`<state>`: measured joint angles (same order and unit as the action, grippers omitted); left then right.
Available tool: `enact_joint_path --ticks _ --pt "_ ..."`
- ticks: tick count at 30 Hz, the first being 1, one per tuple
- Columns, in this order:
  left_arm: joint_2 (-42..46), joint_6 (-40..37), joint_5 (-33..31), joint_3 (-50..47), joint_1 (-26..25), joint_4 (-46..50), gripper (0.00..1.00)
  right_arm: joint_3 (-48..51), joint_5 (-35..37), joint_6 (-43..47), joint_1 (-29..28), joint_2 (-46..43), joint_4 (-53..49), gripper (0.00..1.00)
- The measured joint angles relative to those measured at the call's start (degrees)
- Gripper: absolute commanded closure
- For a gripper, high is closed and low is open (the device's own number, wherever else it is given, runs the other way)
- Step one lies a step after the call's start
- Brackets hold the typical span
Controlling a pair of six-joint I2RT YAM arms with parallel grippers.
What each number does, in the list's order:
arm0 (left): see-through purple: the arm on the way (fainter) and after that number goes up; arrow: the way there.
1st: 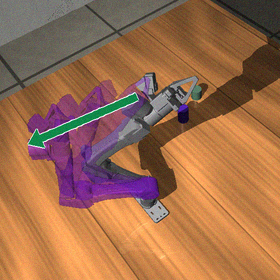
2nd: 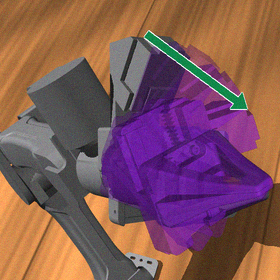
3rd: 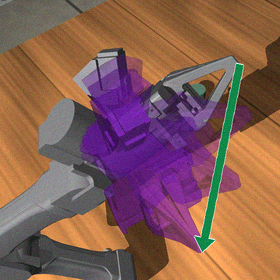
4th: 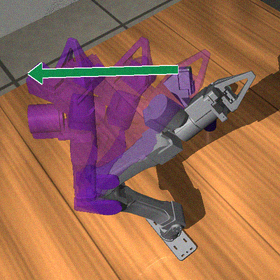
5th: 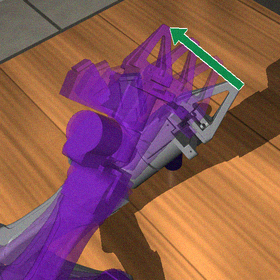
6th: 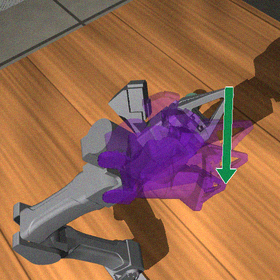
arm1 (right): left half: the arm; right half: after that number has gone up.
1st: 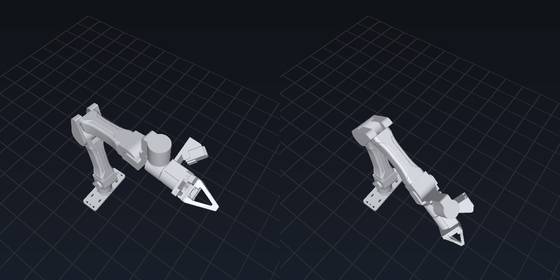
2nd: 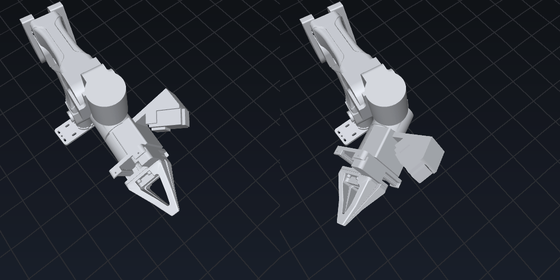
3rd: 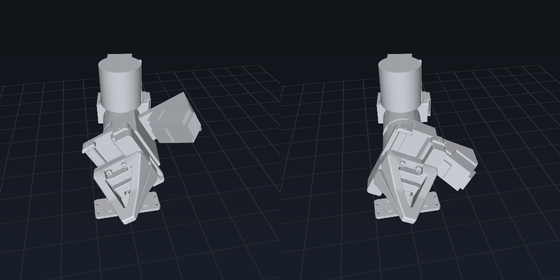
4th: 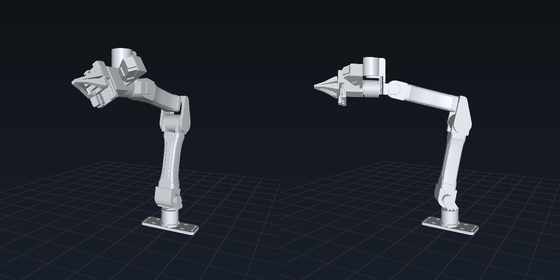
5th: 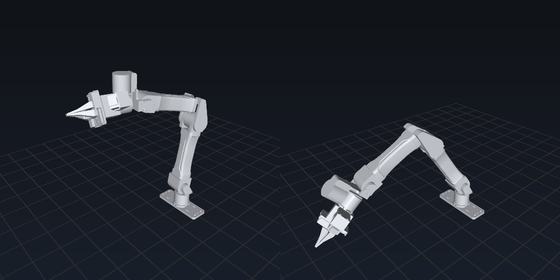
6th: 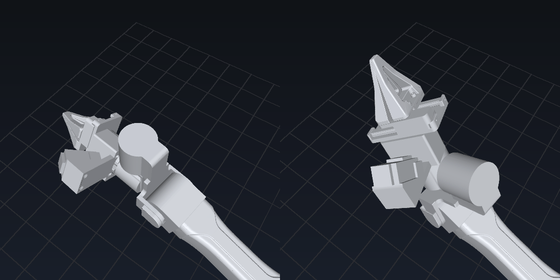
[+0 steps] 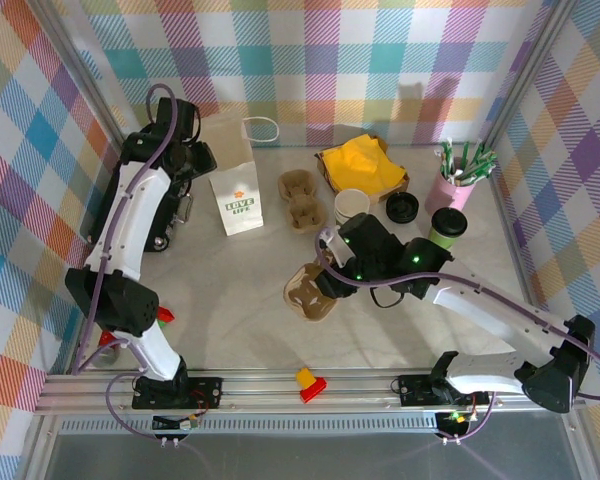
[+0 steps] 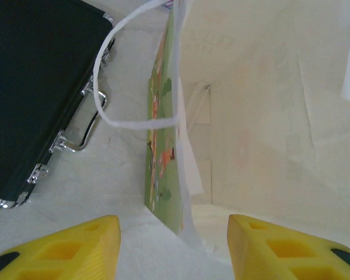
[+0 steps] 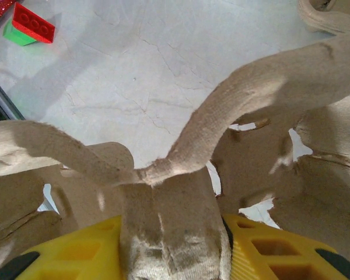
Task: Pack the takeout coffee
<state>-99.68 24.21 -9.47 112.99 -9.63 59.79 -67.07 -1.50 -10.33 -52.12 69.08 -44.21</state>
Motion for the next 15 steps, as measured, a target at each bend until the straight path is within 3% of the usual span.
enact_joint_path --ticks 6,15 --pt "-4.0 -0.6 -0.1 3.4 0.4 0.0 0.52 0.0 0.0 -0.4 0.0 -0.1 -0.5 0.58" --pt "-8.8 -1.7 -0.1 5.3 0.5 0.3 0.78 0.0 0.1 -0.4 0.0 -0.1 -1.4 0.58"
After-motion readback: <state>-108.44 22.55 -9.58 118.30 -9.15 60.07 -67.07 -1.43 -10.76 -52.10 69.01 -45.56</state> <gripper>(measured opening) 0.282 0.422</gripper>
